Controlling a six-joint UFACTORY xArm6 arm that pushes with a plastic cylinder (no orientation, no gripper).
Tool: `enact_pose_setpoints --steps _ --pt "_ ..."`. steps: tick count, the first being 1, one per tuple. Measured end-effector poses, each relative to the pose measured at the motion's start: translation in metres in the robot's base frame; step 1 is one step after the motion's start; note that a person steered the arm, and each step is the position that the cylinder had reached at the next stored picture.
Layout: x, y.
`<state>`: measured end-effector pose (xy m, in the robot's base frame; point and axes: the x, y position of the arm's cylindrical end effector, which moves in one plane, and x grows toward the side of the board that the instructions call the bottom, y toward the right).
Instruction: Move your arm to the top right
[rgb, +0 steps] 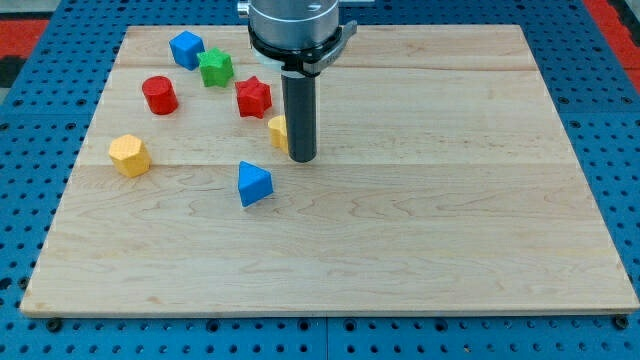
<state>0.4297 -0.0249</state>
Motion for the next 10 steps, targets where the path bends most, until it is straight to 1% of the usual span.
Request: enact_pose_setpoints --steps 1,2,3,4,5,6,7,9,10 --pt "-0.009 -0.008" --pt "-0.008 -0.008" --pt "0.04 0.045" --pt "0.071 0.081" --pt "0.072 0.082" --pt "0.083 0.07" --pt "0.112 0.024" --pt "0.119 0.033" --pt "0.163 0.014"
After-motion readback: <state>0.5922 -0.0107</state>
